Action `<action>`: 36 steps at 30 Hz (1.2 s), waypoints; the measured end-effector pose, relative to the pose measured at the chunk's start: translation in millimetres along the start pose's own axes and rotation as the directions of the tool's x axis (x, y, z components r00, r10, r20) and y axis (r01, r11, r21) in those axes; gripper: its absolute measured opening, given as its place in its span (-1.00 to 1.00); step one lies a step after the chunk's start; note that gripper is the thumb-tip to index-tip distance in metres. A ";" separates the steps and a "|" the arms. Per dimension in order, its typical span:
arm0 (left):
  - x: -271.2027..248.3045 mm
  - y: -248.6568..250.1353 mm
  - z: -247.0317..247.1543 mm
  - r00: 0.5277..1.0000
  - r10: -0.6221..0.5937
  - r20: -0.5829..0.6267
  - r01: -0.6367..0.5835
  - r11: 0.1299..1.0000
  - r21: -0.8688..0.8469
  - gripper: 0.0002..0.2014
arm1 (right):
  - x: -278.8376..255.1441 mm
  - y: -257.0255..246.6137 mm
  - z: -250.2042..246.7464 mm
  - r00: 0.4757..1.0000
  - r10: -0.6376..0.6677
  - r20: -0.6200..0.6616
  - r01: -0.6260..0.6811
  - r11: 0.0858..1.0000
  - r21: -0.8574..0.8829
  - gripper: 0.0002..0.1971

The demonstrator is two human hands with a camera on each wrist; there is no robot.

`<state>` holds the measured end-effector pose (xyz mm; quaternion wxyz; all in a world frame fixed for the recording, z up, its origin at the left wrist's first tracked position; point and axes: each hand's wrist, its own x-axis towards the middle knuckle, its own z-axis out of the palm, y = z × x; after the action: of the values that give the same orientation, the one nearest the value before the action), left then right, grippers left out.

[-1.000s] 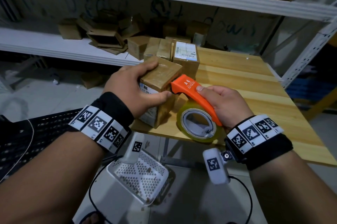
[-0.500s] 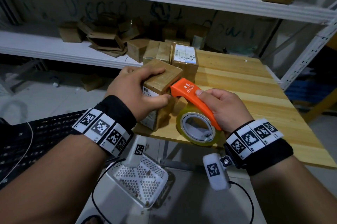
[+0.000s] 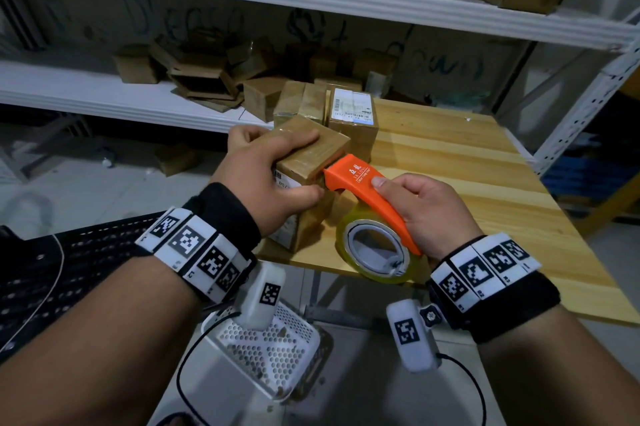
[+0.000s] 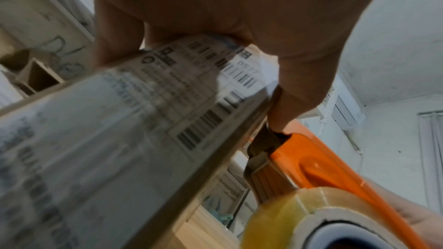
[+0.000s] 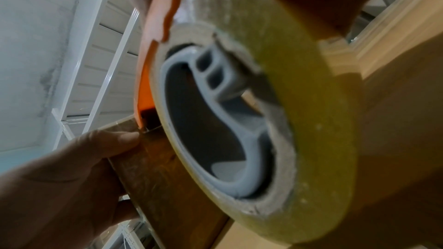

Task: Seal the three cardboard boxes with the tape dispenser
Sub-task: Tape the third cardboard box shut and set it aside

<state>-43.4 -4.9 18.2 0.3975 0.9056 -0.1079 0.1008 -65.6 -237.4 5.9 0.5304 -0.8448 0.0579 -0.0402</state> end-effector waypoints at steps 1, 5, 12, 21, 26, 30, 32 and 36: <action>-0.6 -0.1 -0.2 1.000 0.006 0.003 -0.006 1.000 -0.011 -0.26 | -0.3 -0.1 0.3 1.000 0.000 0.000 0.000 1.000 -0.001 -0.63; -1.4 -0.3 2.3 0.999 0.006 -0.046 -0.005 1.000 0.025 -0.28 | -0.7 0.8 2.1 1.000 -0.004 -0.004 0.004 1.000 0.014 -0.62; 4.5 -13.1 1.4 0.994 -0.001 -0.106 0.002 1.000 0.010 -0.27 | -1.4 -3.0 -2.0 1.000 -0.003 0.003 0.002 0.997 0.073 -0.62; 10.7 -25.7 -1.9 0.982 -0.053 -0.179 0.004 0.965 -0.262 -0.27 | -1.3 -8.1 -3.0 1.000 -0.006 0.004 0.005 0.995 0.100 -0.68; 13.5 -32.4 -4.4 0.969 -0.150 -0.197 0.033 0.868 -0.495 -0.42 | -2.8 -7.6 -7.8 1.000 -0.006 0.027 0.004 0.998 0.059 -0.68; 13.6 -33.2 -0.3 0.955 -0.183 -0.233 0.019 0.822 -0.569 -0.43 | -3.2 -11.3 -6.7 0.999 -0.013 0.034 0.011 0.998 0.056 -0.68; 14.2 -33.9 -0.9 0.951 -0.208 -0.230 0.035 0.808 -0.588 -0.44 | -2.7 -12.4 -7.5 1.000 -0.009 0.026 0.007 0.999 0.044 -0.68; 14.6 -41.3 -7.3 0.914 -0.372 -0.164 0.161 0.700 -0.696 -0.58 | -3.3 -9.5 -10.3 1.000 0.004 0.026 -0.003 0.999 -0.048 -0.67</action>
<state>-18.7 26.1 -1.9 0.7172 0.6825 0.0569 0.1285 -69.7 -242.0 18.9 0.5109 -0.8576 0.0533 -0.0267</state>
